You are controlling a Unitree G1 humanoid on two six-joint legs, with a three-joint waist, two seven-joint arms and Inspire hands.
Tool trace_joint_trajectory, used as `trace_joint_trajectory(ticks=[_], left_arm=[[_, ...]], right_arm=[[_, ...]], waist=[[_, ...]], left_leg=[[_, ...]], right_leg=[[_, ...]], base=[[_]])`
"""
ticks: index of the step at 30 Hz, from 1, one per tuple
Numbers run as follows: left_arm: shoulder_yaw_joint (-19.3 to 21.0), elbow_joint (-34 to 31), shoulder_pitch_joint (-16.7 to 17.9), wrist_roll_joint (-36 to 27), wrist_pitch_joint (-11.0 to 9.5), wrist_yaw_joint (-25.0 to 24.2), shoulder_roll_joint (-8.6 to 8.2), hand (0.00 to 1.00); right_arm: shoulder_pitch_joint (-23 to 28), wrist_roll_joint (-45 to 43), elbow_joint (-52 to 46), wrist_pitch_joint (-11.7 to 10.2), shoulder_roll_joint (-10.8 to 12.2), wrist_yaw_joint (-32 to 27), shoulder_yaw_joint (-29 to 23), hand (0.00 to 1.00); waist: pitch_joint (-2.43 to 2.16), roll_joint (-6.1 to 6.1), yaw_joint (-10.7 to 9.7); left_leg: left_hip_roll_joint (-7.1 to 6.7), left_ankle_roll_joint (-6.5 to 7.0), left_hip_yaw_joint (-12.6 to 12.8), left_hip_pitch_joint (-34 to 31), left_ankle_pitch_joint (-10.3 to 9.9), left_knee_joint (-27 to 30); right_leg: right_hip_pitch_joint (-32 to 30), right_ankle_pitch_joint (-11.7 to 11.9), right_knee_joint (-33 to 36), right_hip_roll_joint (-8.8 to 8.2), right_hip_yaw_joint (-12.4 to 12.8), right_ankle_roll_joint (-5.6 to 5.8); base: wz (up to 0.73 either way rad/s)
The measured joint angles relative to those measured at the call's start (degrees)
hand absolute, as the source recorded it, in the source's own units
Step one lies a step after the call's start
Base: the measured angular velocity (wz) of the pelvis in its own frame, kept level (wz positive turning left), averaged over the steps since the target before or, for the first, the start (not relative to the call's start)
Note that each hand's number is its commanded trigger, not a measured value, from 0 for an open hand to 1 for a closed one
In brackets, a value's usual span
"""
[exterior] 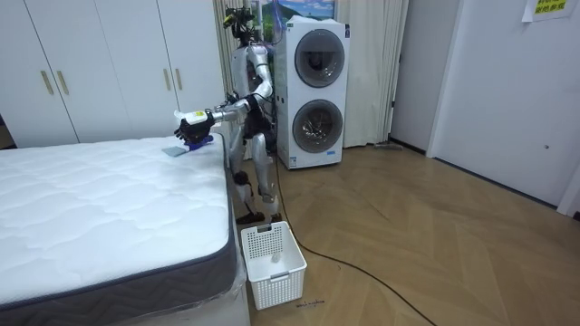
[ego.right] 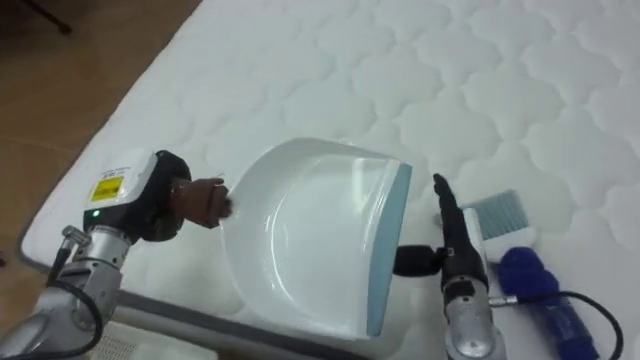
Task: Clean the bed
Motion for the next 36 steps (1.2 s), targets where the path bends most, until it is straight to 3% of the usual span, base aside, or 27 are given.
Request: trace_joint_trajectory(ticks=[2,4,6,7,8,9,11,12,13,14,15,20,23,28,32,36], left_arm=[[0.0,0.7,1.2,0.0,0.9,-1.0,-0.09,0.0],[0.1,0.8,2.4,0.0,2.5,-2.6,-0.23,0.0],[1.8,0.8,5.2,0.0,2.6,-4.1,-1.35,0.0],[2.5,0.9,5.5,0.0,2.8,-4.2,-1.98,0.0],[3.4,1.5,5.9,-0.1,2.9,-4.2,-2.6,0.0],[3.9,2.3,6.1,0.0,2.7,-4.2,-2.99,0.0],[5.3,2.4,8.0,0.1,2.3,-4.1,-4.0,0.0],[5.8,2.5,9.6,0.0,2.2,-4.1,-4.22,0.0],[6.0,2.9,10.2,-0.2,2.0,-4.1,-4.26,0.0],[6.4,4.0,11.4,-0.9,2.0,-4.1,-4.46,0.0],[6.9,4.7,12.8,-2.4,2.0,-4.1,-4.67,0.0],[9.5,14.5,13.8,-7.9,1.8,-4.1,-5.89,0.0],[10.5,20.3,13.8,-13.0,1.7,-4.2,-6.57,0.0],[12.5,28.5,14.2,-20.3,1.0,-4.7,-7.95,0.0],[14.1,33.0,15.2,-26.9,1.0,-7.4,-9.01,0.0],[17.9,34.9,15.6,-26.9,0.7,-9.4,-10.76,0.0]], right_arm=[[0.2,0.0,2.0,1.3,0.0,2.0,0.2,0.0],[0.2,-0.8,3.0,2.8,-0.1,3.5,0.3,0.0],[0.5,-4.5,4.9,3.2,-0.5,5.8,0.3,0.0],[0.8,-4.7,5.2,3.3,-0.6,6.0,0.4,0.0],[1.3,-4.8,6.8,3.4,-0.8,6.5,0.5,0.0],[1.5,-4.8,8.3,3.8,-1.0,7.2,0.4,0.0],[2.1,-5.4,9.0,4.8,-1.6,8.5,0.1,0.0],[2.3,-7.0,9.7,4.9,-1.9,9.1,0.1,0.0],[2.3,-7.8,10.4,4.9,-1.9,9.6,-0.2,0.0],[2.3,-9.5,12.7,4.9,-1.6,10.3,-0.8,0.0],[2.5,-11.3,14.2,4.9,-1.7,10.8,-1.2,0.0],[5.8,-12.8,15.7,4.9,-1.8,10.8,-4.0,0.0],[6.3,-13.1,16.1,4.6,-0.6,10.8,-6.7,0.0],[6.2,-12.8,20.5,3.1,0.9,10.8,-9.1,0.0],[6.4,-13.0,22.4,2.4,2.6,10.5,-11.0,0.0],[6.2,-14.1,24.5,2.3,2.7,10.3,-12.0,0.0]], waist=[[-0.22,-0.41,0.2],[-0.23,-0.57,0.3],[-0.31,-0.53,1.2],[-0.3,-0.52,1.5],[-0.33,-0.87,2.3],[-0.09,-1.23,2.4],[0.12,-1.59,3.2],[0.13,-1.59,3.4],[0.06,-1.48,3.4],[-0.26,-1.78,3.4],[-1.04,-1.75,3.3],[-1.04,-1.68,3.3],[-0.64,-1.12,3.0],[-0.52,-0.82,2.8],[-0.66,-1.42,2.8],[-1.13,-2.04,2.9]], left_leg=[[0.98,-0.19,-0.3,0.2,0.1,2.0],[1.37,-0.24,-2.3,0.2,0.1,3.8],[0.74,-0.61,-9.7,0.4,0.4,5.0],[0.57,-0.95,-11.6,0.3,0.6,5.6],[-0.31,-1.07,-15.7,-0.2,1.5,6.0],[-2.13,-1.42,-20.1,-0.9,1.4,4.3],[-4.25,-1.6,-23.7,-2.7,1.8,0.4],[-4.96,-2.48,-25.5,-4.2,2.8,-2.5],[-4.98,-2.45,-26.1,-4.9,4.5,-4.0],[-4.88,-1.51,-26.6,-5.3,5.8,-4.2],[-5.1,-1.57,-26.9,-4.2,5.9,-5.1],[-5.66,-1.56,-26.6,0.2,5.9,-8.1],[-5.94,-1.56,-26.8,1.3,5.9,-9.5],[-6.14,-1.57,-26.8,4.2,5.9,-12.0],[-6.46,-1.57,-26.8,5.2,5.9,-13.2],[-7.06,-1.54,-26.7,6.2,5.9,-14.2]], right_leg=[[0.1,-0.3,0.0,1.14,1.7,-0.51],[0.0,-0.6,0.0,2.47,3.7,-1.13],[0.4,-0.4,-0.2,5.1,8.3,-2.04],[0.7,-0.3,-0.4,5.73,9.4,-2.24],[1.3,-0.1,-0.8,6.45,11.4,-2.53],[1.5,-0.1,-1.1,6.58,13.3,-2.52],[1.5,0.3,-1.7,7.03,16.7,-2.24],[1.6,0.4,-1.8,7.25,18.1,-2.24],[1.6,0.5,-1.8,7.58,18.7,-2.14],[1.9,0.5,-2.0,8.0,20.1,-1.94],[2.2,0.7,-2.8,8.34,20.9,-1.62],[5.4,1.1,-5.8,9.38,22.9,-1.25],[6.1,1.0,-6.3,9.47,23.4,-1.06],[8.5,0.9,-7.8,9.75,23.7,-0.78],[9.0,0.7,-8.1,9.86,24.2,-0.47],[9.1,0.3,-7.6,9.44,24.4,0.03]], base=[[-0.59],[-0.72],[-1.05],[-1.01],[-0.75],[-0.71],[-0.86],[-0.94],[-0.83],[-0.61],[-0.5],[-0.26],[-0.06],[-0.02],[-0.04],[-0.02]])
